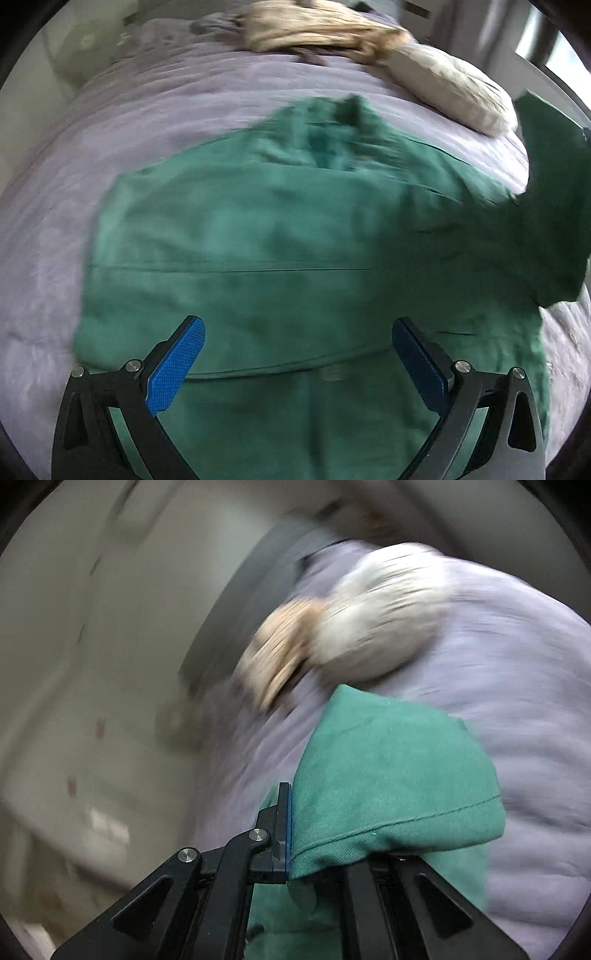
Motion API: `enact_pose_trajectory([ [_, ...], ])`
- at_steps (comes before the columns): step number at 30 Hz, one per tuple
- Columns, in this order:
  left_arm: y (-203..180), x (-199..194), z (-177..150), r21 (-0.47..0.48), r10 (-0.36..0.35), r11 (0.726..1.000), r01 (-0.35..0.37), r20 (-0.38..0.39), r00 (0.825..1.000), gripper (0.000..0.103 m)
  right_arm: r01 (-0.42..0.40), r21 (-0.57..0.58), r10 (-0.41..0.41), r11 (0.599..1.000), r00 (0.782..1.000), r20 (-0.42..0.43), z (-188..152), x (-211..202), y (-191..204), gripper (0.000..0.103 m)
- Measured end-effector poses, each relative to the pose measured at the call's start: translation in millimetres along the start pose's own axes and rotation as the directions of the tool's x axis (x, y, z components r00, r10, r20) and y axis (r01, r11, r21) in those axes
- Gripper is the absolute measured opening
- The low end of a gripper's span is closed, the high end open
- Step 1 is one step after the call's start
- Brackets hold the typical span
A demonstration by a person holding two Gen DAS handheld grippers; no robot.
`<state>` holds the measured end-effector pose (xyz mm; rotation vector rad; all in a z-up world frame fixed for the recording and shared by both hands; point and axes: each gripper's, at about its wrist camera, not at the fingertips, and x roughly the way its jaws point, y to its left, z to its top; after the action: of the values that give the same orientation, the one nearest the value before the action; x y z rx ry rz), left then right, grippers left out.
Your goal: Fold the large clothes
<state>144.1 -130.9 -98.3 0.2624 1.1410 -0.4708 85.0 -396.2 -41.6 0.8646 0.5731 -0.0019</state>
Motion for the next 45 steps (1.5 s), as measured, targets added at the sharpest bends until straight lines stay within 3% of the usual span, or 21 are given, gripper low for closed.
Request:
enact_pose_trajectory([
  [2,27.7,-2.8,-5.6,-0.038,0.029,0.999,-0.029,0.002,1.000,0.102,0.009,-0.109,-0.018,0.994,0.996,-0.085,-22.0,45.7,37.4,0.005],
  [5,58.7,-4.5,-17.3,-0.081,0.065,0.995,-0.065,-0.004,0.998,0.102,0.009,-0.144,-0.043,0.990,0.971,-0.236,-70.9,118.7,63.3,0.005],
  [9,91.7,2.0,-33.2,-0.129,0.092,0.987,-0.094,-0.027,0.995,0.102,0.106,-0.106,-0.139,0.989,0.911,-0.388,-135.4,188.9,45.2,0.006],
  [11,101.5,4.8,-39.2,-0.142,0.085,0.986,-0.090,-0.037,0.996,0.102,0.174,-0.042,-0.175,0.984,0.890,-0.422,-147.2,204.6,25.5,0.007],
  [12,103.6,5.2,-40.3,-0.144,0.082,0.986,-0.086,-0.036,0.996,0.102,0.174,0.005,-0.156,0.985,0.895,-0.419,-150.2,202.9,18.5,0.009],
  [14,108.7,3.9,-43.1,-0.143,0.082,0.986,-0.085,-0.030,0.996,0.102,0.161,0.084,-0.115,0.983,0.910,-0.398,-149.0,189.6,11.5,0.024],
  [16,113.3,1.2,-43.2,-0.145,0.076,0.986,-0.078,-0.018,0.997,0.102,0.188,0.110,-0.140,0.976,0.929,-0.342,-141.3,172.0,10.0,0.063],
  [18,116.8,-2.2,-41.8,-0.151,0.070,0.986,-0.070,-0.008,0.998,0.102,0.220,0.135,-0.178,0.966,0.946,-0.270,-132.1,150.2,10.3,0.062],
  [21,124.4,-9.5,-39.7,-0.161,0.074,0.984,-0.072,0.010,0.997,0.102,0.240,0.125,-0.204,0.963,0.947,-0.250,-115.6,147.3,16.7,0.012],
  [23,130.8,-14.7,-40.2,-0.173,0.084,0.982,-0.079,0.021,0.996,0.102,0.211,0.052,-0.192,0.976,0.949,-0.249,-110.0,154.7,37.1,0.012],
  [26,143.3,-20.1,-40.0,-0.202,0.113,0.974,-0.104,0.034,0.993,0.102,0.152,-0.178,-0.199,0.972,0.937,-0.286,-124.2,179.7,91.7,0.012],
  [29,158.0,-21.7,-41.3,-0.235,0.140,0.963,-0.129,0.027,0.990,0.102,0.112,-0.322,-0.240,0.940,0.890,-0.389,-157.5,206.2,121.6,0.022],
  [30,162.0,-21.3,-41.3,-0.247,0.145,0.960,-0.136,0.020,0.989,0.102,0.114,-0.351,-0.262,0.929,0.873,-0.411,-167.1,209.7,125.1,0.035],
  [31,164.0,-20.8,-40.8,-0.253,0.146,0.958,-0.137,0.014,0.989,0.102,0.103,-0.366,-0.270,0.925,0.856,-0.440,-177.0,210.4,126.8,0.055],
  [32,164.4,-20.8,-40.0,-0.255,0.142,0.958,-0.134,0.013,0.990,0.102,0.089,-0.360,-0.260,0.929,0.848,-0.462,-182.9,207.8,126.4,0.062],
  [34,159.6,-21.1,-36.7,-0.241,0.135,0.962,-0.126,0.023,0.991,0.102,0.074,-0.353,-0.245,0.933,0.848,-0.470,-183.2,187.9,119.7,0.064],
  [37,141.3,-18.3,-28.3,-0.206,0.101,0.974,-0.090,0.040,0.994,0.102,0.150,-0.365,-0.300,0.919,0.867,-0.399,-162.5,155.3,99.0,0.064],
  [39,122.5,-12.1,-19.6,-0.175,0.068,0.983,-0.059,0.045,0.997,0.102,0.267,-0.351,-0.380,0.898,0.872,-0.310,-133.9,127.4,68.8,0.064],
  [43,83.5,4.7,-4.6,-0.103,0.033,0.994,-0.027,0.049,0.998,0.102,0.538,-0.195,-0.566,0.820,0.813,-0.135,-69.7,73.8,-10.2,0.064],
  [44,76.1,10.1,-2.2,-0.090,0.036,0.995,-0.032,0.043,0.998,0.102,0.584,-0.126,-0.597,0.802,0.794,-0.114,-53.4,61.4,-34.5,0.064],
  [45,68.6,15.8,-0.7,-0.079,0.035,0.996,-0.032,0.037,0.999,0.102,0.599,-0.064,-0.602,0.798,0.789,-0.117,-43.3,53.7,-54.6,0.064],
])
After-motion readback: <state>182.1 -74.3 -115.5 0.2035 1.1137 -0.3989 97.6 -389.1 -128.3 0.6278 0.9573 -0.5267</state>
